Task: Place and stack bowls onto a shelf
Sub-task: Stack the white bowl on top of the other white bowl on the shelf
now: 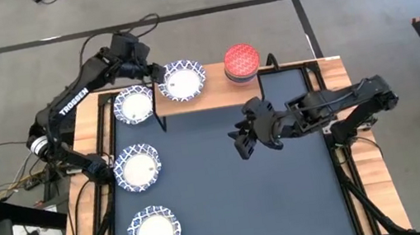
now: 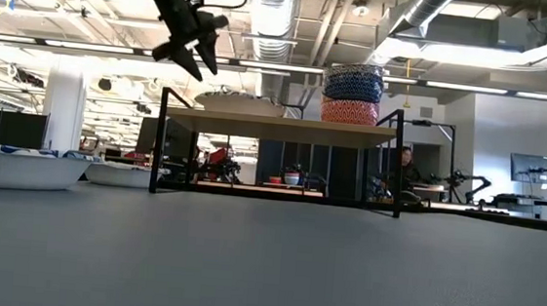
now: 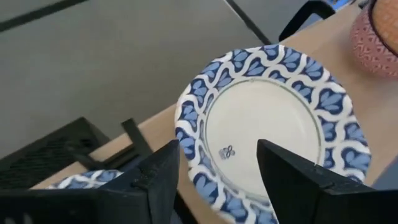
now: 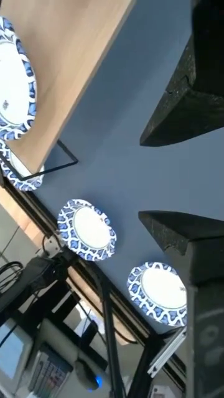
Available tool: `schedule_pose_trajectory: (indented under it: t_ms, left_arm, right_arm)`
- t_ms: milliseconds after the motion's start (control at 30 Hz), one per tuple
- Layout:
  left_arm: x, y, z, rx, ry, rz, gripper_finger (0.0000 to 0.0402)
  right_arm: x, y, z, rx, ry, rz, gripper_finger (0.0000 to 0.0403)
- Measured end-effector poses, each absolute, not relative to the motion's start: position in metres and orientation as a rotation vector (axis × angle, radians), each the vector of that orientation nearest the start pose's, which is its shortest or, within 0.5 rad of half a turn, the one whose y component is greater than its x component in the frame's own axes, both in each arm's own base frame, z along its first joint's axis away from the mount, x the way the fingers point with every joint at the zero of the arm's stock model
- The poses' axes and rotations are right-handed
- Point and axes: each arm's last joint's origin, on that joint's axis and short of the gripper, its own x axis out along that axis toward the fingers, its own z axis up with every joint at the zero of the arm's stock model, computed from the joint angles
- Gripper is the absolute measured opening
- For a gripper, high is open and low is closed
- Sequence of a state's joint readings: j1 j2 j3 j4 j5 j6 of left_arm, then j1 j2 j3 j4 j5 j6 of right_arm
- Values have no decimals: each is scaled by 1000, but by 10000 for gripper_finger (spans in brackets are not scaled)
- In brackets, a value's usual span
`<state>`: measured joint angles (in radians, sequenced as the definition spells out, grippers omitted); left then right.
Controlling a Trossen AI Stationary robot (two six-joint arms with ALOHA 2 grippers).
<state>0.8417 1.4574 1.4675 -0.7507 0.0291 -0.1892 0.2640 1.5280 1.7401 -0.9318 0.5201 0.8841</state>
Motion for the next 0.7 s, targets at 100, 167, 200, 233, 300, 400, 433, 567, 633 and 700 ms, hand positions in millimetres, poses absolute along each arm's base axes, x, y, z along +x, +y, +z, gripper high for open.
schedule_pose_trajectory:
  t_ms: [100, 167, 200, 233, 300, 400, 433, 567, 633, 700]
  left_arm:
    - [200, 222, 377, -472, 630, 838, 199]
    - [198, 216, 386, -455, 604, 832, 199]
    - [196, 211, 391, -452, 587, 829, 199]
    - [194, 206, 395, -447, 571, 826, 199]
    - [191, 195, 404, -427, 541, 813, 199]
    - [186, 175, 415, -398, 493, 811, 199]
    - [184, 167, 418, -386, 482, 806, 199]
    - [172, 136, 421, -369, 446, 801, 199]
    - [166, 120, 417, -384, 432, 780, 199]
    - [159, 105, 411, -404, 425, 744, 199]
  right_arm:
    - [299, 62, 417, 574, 499, -521, 204]
    - [299, 60, 417, 563, 502, -524, 204]
    - [300, 58, 417, 556, 503, -526, 204]
    - [300, 57, 417, 549, 504, -528, 204]
    - [301, 53, 417, 538, 505, -534, 204]
    - [302, 46, 417, 536, 520, -518, 204]
    - [304, 44, 417, 538, 521, -508, 204]
    - [325, 34, 409, 547, 533, -408, 204]
    - [341, 29, 405, 560, 522, -328, 204]
    - [355, 26, 399, 573, 518, -252, 204]
